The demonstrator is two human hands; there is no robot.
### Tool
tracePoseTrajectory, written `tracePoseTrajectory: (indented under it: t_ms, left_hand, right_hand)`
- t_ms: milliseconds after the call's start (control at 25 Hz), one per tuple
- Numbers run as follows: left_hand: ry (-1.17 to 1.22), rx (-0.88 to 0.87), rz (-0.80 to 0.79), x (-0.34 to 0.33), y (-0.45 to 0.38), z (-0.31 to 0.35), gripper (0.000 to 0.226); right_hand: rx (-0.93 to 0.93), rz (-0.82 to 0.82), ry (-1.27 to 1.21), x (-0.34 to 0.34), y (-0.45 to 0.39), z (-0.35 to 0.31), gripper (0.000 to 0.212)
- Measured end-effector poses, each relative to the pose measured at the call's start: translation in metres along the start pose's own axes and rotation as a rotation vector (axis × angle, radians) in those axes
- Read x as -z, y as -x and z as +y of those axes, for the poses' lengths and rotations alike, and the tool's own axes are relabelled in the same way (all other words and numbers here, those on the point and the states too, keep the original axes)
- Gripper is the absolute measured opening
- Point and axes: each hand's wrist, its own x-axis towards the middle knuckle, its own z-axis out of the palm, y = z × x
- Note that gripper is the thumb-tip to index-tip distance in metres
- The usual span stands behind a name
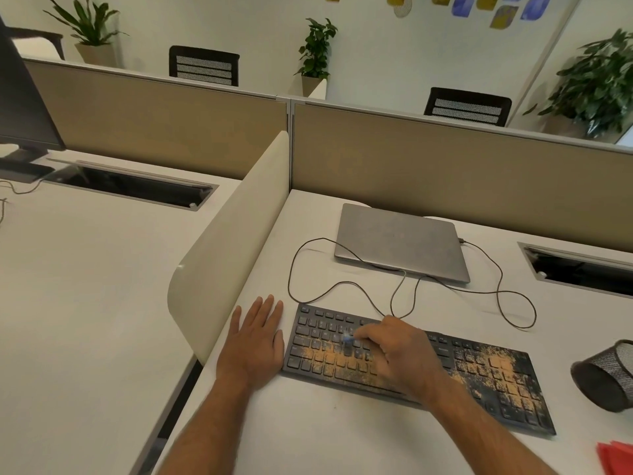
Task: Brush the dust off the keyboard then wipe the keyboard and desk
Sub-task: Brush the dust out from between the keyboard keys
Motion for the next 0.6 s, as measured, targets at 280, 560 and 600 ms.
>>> tracePoseTrajectory:
  t_ms: [280,560,600]
  left_hand:
    - [0.009,-0.003,-0.001,0.0011,0.0004,0.0000,0.074]
    - [0.010,-0.003,-0.006,0.0006,-0.0002,0.0001,0.074]
    - [0.008,-0.002,-0.007,0.0005,-0.0004,0.0005,0.074]
  right_hand:
    - [-0.035,0.026,-0.007,-0.0021,0.0030,-0.0009,0.019]
    - [-0.052,0.017,-0.008,-0.0040,0.0056,0.0008,0.019]
    - [-0.032,0.005,0.000,-0.0046,0.0062,0.0005,0.018]
